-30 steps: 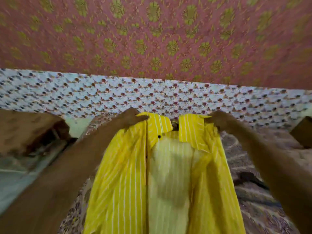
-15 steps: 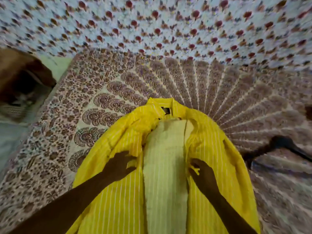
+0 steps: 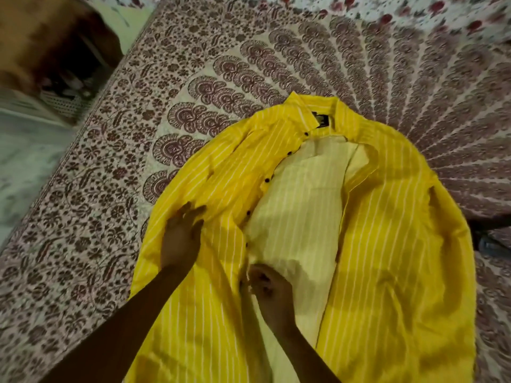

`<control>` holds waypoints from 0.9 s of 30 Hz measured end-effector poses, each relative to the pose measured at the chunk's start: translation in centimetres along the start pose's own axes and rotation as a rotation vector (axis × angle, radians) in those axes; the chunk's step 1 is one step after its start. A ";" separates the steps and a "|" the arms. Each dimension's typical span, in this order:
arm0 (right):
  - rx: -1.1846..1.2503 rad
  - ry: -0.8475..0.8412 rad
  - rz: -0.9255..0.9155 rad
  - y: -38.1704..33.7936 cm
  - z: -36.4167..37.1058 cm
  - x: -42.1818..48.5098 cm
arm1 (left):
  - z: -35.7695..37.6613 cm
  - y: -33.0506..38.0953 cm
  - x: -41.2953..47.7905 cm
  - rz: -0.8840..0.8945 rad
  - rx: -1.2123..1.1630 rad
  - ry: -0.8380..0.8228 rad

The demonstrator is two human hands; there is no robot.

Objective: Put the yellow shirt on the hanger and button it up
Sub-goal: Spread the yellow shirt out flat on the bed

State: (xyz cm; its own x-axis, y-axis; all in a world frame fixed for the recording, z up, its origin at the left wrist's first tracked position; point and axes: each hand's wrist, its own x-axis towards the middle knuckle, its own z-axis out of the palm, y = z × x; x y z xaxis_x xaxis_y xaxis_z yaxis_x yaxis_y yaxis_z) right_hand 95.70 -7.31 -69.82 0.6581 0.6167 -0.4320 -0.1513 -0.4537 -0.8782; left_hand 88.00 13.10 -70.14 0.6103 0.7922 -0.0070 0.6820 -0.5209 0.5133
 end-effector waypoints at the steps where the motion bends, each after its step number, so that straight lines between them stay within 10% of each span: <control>1: 0.122 -0.019 0.075 0.0 1.0 0.3 | -0.4 -0.4 -0.8 -0.071 -0.053 0.064; 7: 0.376 -0.268 0.414 -2.6 4.1 1.1 | -1.3 0.1 -7.0 0.346 0.034 0.041; 12: 0.382 -0.220 0.321 -2.1 5.4 1.0 | 0.3 0.4 -9.3 -0.145 -0.250 -0.222; 19: 1.001 -0.158 0.610 -3.7 1.9 4.0 | 0.3 1.7 -10.4 0.008 -0.557 -0.249; 27: 0.285 0.517 -0.191 -7.3 -1.8 4.5 | 1.7 -0.5 -11.0 -0.224 0.055 -0.008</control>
State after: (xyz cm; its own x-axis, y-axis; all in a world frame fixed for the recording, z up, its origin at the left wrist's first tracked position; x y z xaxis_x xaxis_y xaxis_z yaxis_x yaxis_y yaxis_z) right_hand 101.09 -2.37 -65.01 0.9544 0.2460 -0.1694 -0.1400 -0.1324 -0.9813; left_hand 81.59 4.10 -71.78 0.4445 0.8873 -0.1225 0.8216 -0.3495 0.4503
